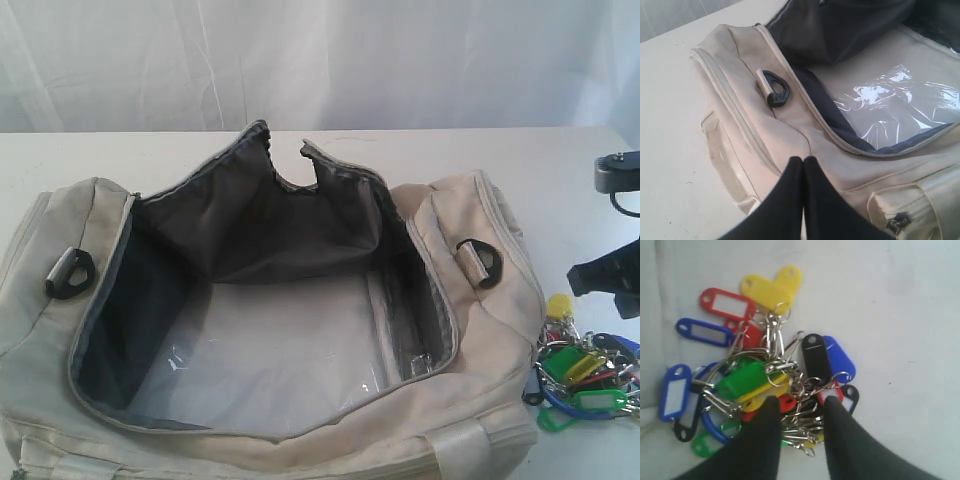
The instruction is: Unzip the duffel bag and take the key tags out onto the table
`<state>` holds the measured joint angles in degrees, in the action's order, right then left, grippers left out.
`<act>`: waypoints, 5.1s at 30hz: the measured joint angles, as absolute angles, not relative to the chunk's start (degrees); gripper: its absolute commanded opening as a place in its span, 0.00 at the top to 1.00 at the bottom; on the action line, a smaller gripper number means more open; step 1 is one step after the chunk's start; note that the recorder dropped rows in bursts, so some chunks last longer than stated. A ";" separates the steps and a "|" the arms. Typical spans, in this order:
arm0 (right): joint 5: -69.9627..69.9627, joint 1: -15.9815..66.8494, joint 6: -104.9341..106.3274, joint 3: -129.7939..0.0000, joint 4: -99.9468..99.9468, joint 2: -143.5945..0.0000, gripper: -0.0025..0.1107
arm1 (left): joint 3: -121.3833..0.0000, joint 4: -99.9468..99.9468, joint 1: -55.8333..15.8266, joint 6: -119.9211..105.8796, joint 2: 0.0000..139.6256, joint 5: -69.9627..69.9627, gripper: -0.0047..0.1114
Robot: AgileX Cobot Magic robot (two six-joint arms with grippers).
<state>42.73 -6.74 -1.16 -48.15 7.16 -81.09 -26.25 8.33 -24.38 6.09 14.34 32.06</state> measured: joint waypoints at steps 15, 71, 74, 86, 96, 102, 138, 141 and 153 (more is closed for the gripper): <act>36.09 -6.74 -3.38 -42.43 6.78 -66.21 0.98 | -26.25 8.33 -24.38 6.09 14.34 32.06 0.96; 22.87 -1.78 1.65 -28.76 -2.77 -16.76 0.98 | -26.25 7.58 -8.97 4.30 11.85 32.60 0.96; 22.87 -1.78 1.65 -28.76 -2.77 -16.76 0.98 | -26.25 7.58 -3.68 4.30 7.99 32.60 0.96; 22.84 -1.78 1.65 -28.76 -2.77 -16.76 0.98 | -26.17 7.58 1.47 4.19 0.45 32.60 0.96; 22.73 -1.78 1.65 -28.76 -2.77 -16.76 0.98 | -16.02 8.32 -2.18 3.39 0.45 27.39 0.96; 22.73 -1.78 1.65 -28.76 -2.77 -16.76 0.98 | -14.32 10.95 -2.18 1.42 0.45 28.85 0.96; 22.61 -1.78 2.54 -28.76 -2.77 -16.76 0.98 | -0.28 -7.87 -1.01 -4.02 0.24 14.45 0.96; 22.61 -1.78 2.54 -28.76 -2.77 -16.76 0.98 | -0.28 -7.87 -0.84 -4.09 0.24 14.45 0.96; 22.50 -1.78 2.54 -28.76 -2.77 -16.76 0.98 | -0.28 -3.16 -0.47 -4.18 0.24 13.07 0.96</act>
<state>22.50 -1.78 2.54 -28.76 -2.77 -16.76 -0.28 -3.16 -0.47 -4.18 0.24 13.07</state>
